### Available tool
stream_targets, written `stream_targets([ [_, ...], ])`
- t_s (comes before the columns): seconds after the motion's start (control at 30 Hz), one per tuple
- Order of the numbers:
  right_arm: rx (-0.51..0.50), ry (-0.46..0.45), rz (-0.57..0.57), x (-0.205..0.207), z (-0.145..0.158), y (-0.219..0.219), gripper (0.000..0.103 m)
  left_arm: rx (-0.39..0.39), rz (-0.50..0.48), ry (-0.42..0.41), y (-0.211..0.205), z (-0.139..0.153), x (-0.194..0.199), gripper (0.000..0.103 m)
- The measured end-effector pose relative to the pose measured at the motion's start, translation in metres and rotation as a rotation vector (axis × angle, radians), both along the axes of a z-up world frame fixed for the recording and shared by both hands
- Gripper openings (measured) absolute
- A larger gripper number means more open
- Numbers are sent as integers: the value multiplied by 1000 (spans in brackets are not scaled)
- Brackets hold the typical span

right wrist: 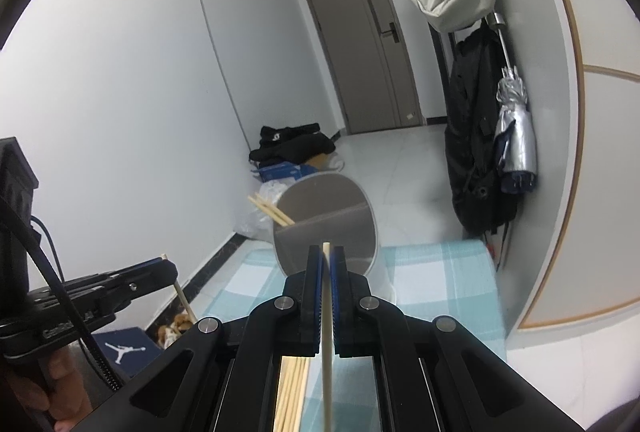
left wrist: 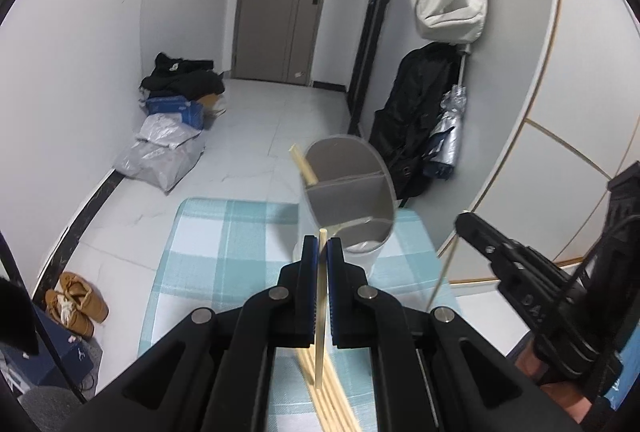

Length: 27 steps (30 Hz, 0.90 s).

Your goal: Organize utensils

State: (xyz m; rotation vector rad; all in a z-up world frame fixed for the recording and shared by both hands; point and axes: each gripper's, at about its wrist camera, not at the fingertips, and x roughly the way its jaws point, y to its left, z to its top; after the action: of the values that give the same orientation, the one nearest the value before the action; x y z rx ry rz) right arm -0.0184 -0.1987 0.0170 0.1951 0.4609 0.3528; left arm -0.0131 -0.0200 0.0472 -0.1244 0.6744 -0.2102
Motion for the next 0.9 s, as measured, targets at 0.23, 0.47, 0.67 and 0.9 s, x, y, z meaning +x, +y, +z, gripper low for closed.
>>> stream_targets([
  [0.23, 8, -35, 3, 6, 19, -7, 3, -3, -64, -25, -17, 18, 13, 1],
  [0.47, 8, -70, -21, 19, 47, -24, 3, -64, -102, -21, -25, 39, 35, 1],
  [0.67, -16, -95, -30, 45, 77, -26, 3, -106, -136, -38, -31, 61, 60, 1],
  [0.9, -1, -134, -15, 93, 115, -21, 3, -163, -116, -50, -19, 85, 101, 1],
])
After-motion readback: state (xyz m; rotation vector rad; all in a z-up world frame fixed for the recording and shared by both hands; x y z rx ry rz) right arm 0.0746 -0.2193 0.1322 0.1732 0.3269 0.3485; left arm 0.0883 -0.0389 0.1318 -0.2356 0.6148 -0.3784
